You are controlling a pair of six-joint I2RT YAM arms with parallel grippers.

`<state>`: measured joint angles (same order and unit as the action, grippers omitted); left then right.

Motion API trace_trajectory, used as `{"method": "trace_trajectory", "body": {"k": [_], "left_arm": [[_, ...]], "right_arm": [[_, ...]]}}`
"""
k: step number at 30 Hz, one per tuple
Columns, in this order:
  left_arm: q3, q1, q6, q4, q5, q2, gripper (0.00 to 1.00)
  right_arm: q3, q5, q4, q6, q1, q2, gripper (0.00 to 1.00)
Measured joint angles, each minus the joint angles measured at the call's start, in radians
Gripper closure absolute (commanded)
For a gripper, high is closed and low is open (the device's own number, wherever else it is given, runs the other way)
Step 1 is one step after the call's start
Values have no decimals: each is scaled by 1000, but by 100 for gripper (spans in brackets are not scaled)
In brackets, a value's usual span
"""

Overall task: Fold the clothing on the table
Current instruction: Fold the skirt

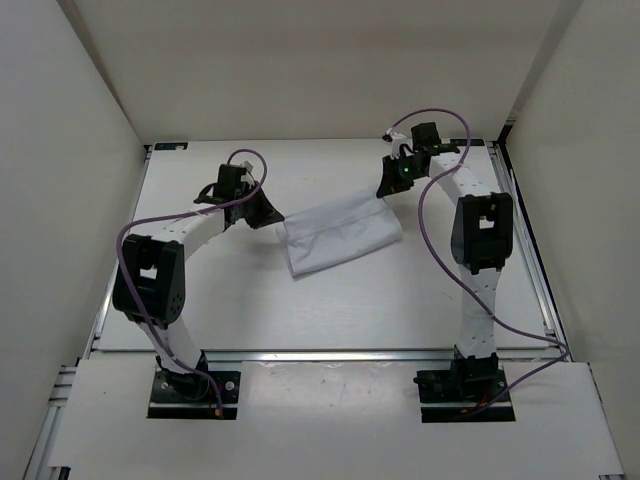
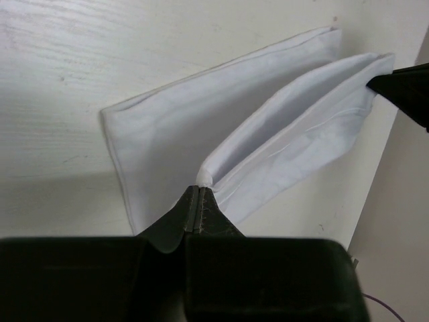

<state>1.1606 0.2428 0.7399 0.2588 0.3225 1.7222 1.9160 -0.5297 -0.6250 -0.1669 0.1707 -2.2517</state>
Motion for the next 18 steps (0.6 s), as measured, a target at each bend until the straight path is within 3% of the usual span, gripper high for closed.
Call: {"method": "trace_trajectory", "body": {"k": [13,14,15,16,17,18], "left_arm": [[-79,-36,-15,-28,1,47,99],[-79,-40,-15,-36,2,57,91],[-79,-42,-18,-42,2,68,80],[-79,-45,-20,-48,1,80,77],[-78,-47,-23,-50,-3,93,62],[-78,-50,-32,-48,-6,105,44]], "right_arm": [[32,46,4,4,20,-63,99],[32,51,5,5,22,-63,93],[32,57,6,9,24,-63,77],[32,66,8,13,26,-64,57],[32,86,12,14,28,-63,43],[32,105,18,20,29,-64,22]]}}
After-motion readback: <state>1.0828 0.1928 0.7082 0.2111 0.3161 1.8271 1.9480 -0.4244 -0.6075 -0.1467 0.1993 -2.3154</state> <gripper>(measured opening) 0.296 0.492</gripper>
